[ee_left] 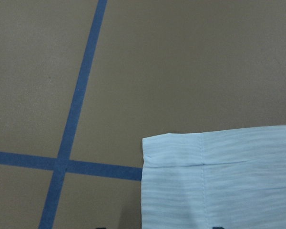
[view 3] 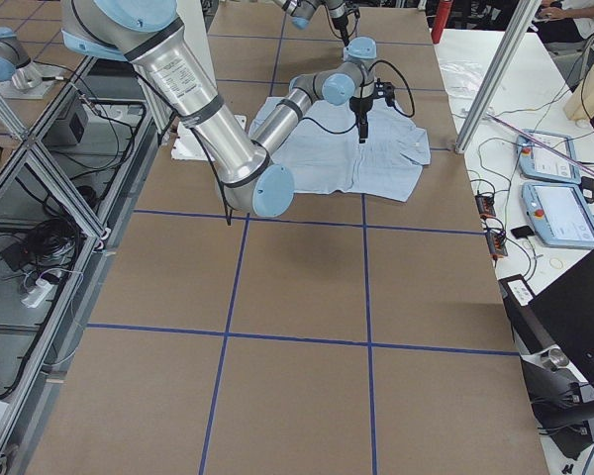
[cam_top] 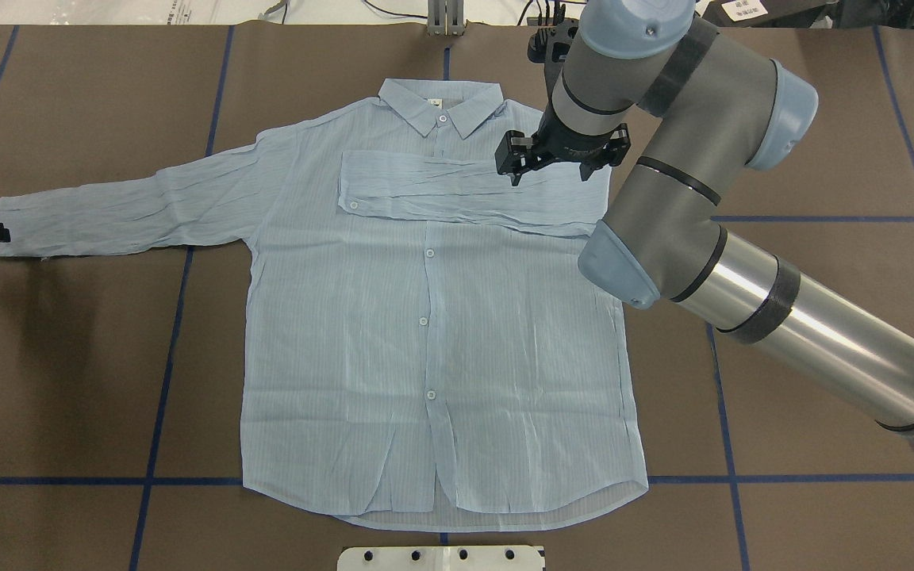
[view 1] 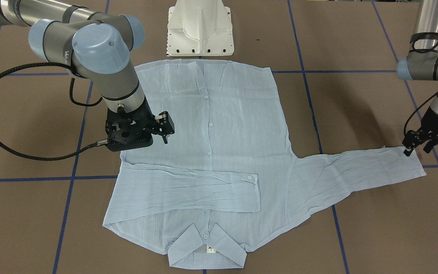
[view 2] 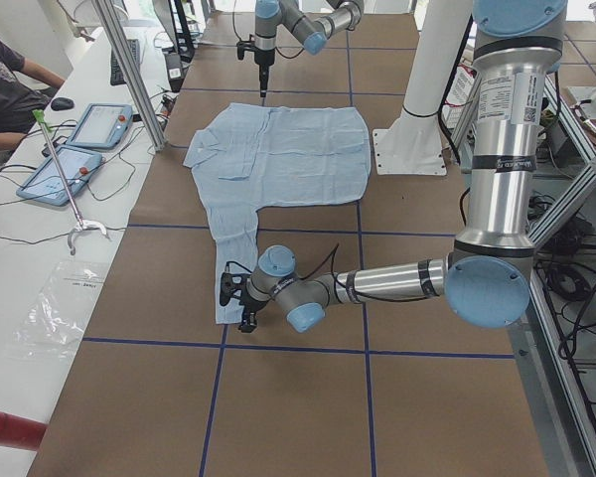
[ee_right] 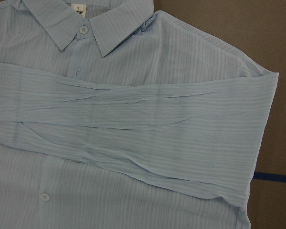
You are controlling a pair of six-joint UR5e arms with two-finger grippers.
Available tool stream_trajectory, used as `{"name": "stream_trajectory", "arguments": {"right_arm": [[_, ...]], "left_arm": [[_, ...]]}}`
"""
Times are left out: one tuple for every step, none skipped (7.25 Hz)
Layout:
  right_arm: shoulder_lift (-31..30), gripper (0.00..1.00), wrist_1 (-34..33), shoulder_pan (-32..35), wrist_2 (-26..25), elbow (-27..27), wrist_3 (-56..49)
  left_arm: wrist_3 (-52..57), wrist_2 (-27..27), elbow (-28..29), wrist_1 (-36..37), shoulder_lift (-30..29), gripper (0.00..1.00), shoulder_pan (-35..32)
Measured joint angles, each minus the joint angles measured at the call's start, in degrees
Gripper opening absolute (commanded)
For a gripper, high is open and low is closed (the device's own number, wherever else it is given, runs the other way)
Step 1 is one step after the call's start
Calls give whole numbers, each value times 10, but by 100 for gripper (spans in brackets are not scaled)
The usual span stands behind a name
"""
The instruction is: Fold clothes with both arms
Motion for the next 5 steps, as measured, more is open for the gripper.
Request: {"name": "stream_trajectory", "arguments": {"right_arm": [[-3, 100, 0, 0, 0, 3, 0], [-6, 100, 0, 0, 0, 7, 0], [-8, 100, 0, 0, 0, 9, 0], [-9, 100, 0, 0, 0, 10, 0], [-10, 100, 0, 0, 0, 11, 0]], "left_arm": [[0, 0, 0, 0, 1, 79, 0], [0, -1, 0, 0, 1, 79, 0], [0, -1, 0, 0, 1, 79, 0], [0, -1, 0, 0, 1, 79, 1], [0, -1, 0, 0, 2, 79, 1]]}}
